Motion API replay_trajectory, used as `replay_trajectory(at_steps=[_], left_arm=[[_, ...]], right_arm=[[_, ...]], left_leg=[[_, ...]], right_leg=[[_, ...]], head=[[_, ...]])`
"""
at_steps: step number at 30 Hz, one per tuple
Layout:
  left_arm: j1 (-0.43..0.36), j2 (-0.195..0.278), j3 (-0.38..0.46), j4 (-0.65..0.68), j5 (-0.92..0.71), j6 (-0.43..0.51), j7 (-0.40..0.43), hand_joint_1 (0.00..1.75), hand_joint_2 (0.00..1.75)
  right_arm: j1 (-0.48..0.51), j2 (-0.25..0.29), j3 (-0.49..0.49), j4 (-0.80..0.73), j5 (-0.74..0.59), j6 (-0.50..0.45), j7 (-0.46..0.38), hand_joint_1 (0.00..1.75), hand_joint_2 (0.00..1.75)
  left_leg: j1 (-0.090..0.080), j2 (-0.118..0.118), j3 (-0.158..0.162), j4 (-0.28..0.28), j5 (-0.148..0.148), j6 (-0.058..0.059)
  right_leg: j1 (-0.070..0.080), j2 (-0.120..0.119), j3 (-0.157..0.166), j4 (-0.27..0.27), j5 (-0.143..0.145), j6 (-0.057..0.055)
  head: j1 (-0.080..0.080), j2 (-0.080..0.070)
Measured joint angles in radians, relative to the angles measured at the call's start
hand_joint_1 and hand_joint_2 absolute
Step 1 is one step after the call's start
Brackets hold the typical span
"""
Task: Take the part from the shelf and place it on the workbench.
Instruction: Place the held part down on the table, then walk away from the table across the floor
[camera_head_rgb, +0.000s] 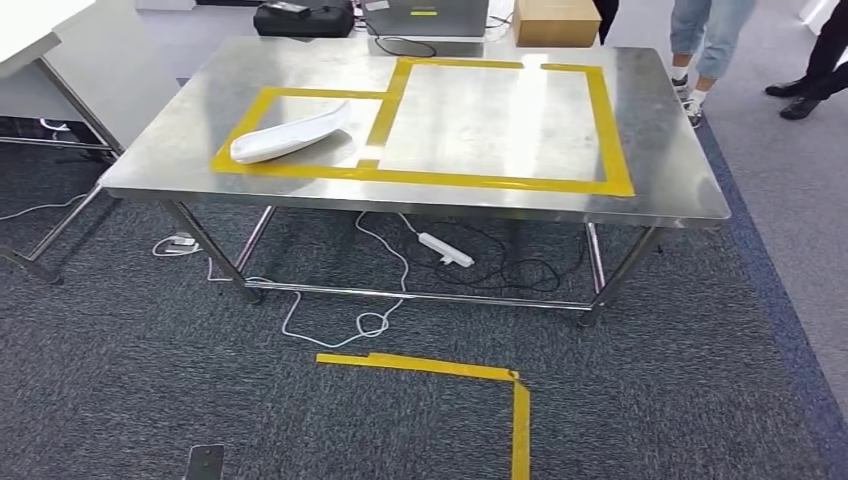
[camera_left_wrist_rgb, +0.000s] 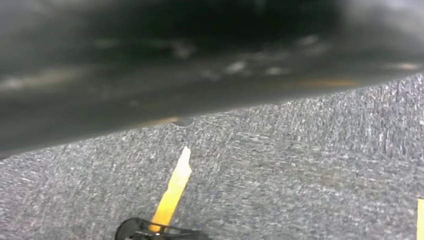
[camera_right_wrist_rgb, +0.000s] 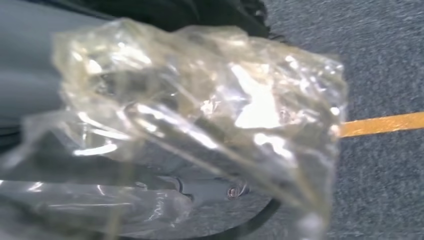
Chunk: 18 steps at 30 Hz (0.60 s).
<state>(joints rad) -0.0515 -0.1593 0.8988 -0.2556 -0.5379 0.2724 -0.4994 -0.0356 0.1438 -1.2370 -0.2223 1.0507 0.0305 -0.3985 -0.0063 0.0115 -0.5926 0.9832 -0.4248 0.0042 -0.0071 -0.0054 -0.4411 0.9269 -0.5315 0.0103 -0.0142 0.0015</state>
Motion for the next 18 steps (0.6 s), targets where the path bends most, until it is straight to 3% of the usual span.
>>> replay_trajectory(at_steps=[2,4,5,6,7,9,11,12,14,15,16,18], left_arm=[[0.001,0.0,0.0,0.0,0.0,0.0,0.0,0.0,0.0],[0.001,0.0,0.0,0.0,0.0,0.0,0.0,0.0,0.0],[0.001,0.0,0.0,0.0,0.0,0.0,0.0,0.0,0.0],[0.001,0.0,0.0,0.0,0.0,0.0,0.0,0.0,0.0],[0.001,0.0,0.0,0.0,0.0,0.0,0.0,0.0,0.0],[-0.001,0.0,0.0,0.0,-0.001,0.0,0.0,0.0,0.0],[-0.004,-0.001,-0.001,0.0,-0.006,0.0,0.0,0.0,0.0],[-0.005,-0.001,-0.002,0.0,-0.012,0.001,0.002,0.0,0.0],[-0.004,-0.002,-0.008,0.002,-0.025,0.003,0.007,0.0,0.0],[-0.003,-0.003,-0.012,0.004,-0.03,0.004,0.01,0.0,0.0],[-0.001,-0.004,-0.015,0.005,-0.033,0.004,0.013,0.0,0.0],[0.0,-0.008,-0.019,0.007,-0.037,0.005,0.019,0.0,0.0]], right_arm=[[-0.001,0.001,0.0,0.001,0.0,0.0,0.0,0.0,0.0],[0.0,0.001,0.0,0.001,0.0,0.0,0.0,0.0,0.0],[0.0,0.001,0.0,0.001,0.0,0.0,0.0,0.0,0.0],[0.0,0.001,0.0,0.001,0.0,0.0,0.0,0.0,0.0],[0.0,0.001,0.0,0.001,0.0,0.0,0.0,0.0,0.0],[0.0,0.001,0.0,0.001,0.0,0.001,0.0,0.0,0.0],[-0.001,0.002,0.0,0.001,0.001,0.001,0.0,0.0,0.0],[-0.001,0.002,0.0,0.001,0.002,0.001,0.0,0.0,0.0],[0.0,0.001,0.0,0.001,0.004,0.0,0.0,0.0,0.0],[0.001,0.001,0.0,0.001,0.006,0.0,0.0,0.0,0.0],[0.003,0.001,0.0,0.001,0.007,0.0,0.0,0.0,0.0],[0.005,0.001,0.0,0.001,0.008,0.0,0.0,0.0,0.0]], left_leg=[[0.004,-0.004,-0.024,0.073,-0.086,-0.012],[0.01,-0.006,-0.051,0.203,-0.183,-0.023],[0.012,-0.005,-0.055,0.254,-0.199,-0.027],[0.015,-0.005,-0.046,0.276,-0.19,-0.03],[0.017,-0.005,-0.023,0.265,-0.164,-0.032],[0.02,-0.006,0.064,0.16,-0.114,-0.031],[0.019,-0.008,0.144,0.036,-0.113,-0.022],[0.017,-0.009,0.162,0.002,-0.121,-0.018],[0.015,-0.008,0.157,-0.015,-0.122,-0.006],[0.016,-0.006,0.149,-0.016,-0.114,0.003],[0.016,-0.003,0.139,-0.016,-0.105,0.013],[0.014,0.001,0.113,-0.017,-0.082,0.029]], right_leg=[[-0.004,-0.004,-0.023,-0.002,0.023,-0.016],[-0.003,-0.006,-0.046,0.002,0.043,-0.02],[-0.003,-0.007,-0.06,0.007,0.053,-0.019],[-0.003,-0.008,-0.077,0.014,0.062,-0.017],[-0.004,-0.008,-0.095,0.022,0.07,-0.015],[-0.004,-0.007,-0.128,0.041,0.081,-0.008],[-0.002,-0.007,-0.15,0.059,0.091,0.003],[-0.001,-0.007,-0.158,0.064,0.099,0.01],[-0.002,-0.007,-0.17,0.068,0.114,0.024],[-0.004,-0.006,-0.178,0.075,0.104,0.03],[-0.005,-0.005,-0.189,0.096,0.075,0.035],[-0.006,0.0,-0.221,0.196,-0.027,0.041]], head=[[-0.004,0.0],[-0.009,0.0],[-0.009,0.0],[-0.01,0.0],[-0.01,0.0],[-0.01,0.0],[-0.01,0.0],[-0.009,0.0],[-0.009,0.0],[-0.009,0.0],[-0.007,0.0],[-0.004,0.0]])
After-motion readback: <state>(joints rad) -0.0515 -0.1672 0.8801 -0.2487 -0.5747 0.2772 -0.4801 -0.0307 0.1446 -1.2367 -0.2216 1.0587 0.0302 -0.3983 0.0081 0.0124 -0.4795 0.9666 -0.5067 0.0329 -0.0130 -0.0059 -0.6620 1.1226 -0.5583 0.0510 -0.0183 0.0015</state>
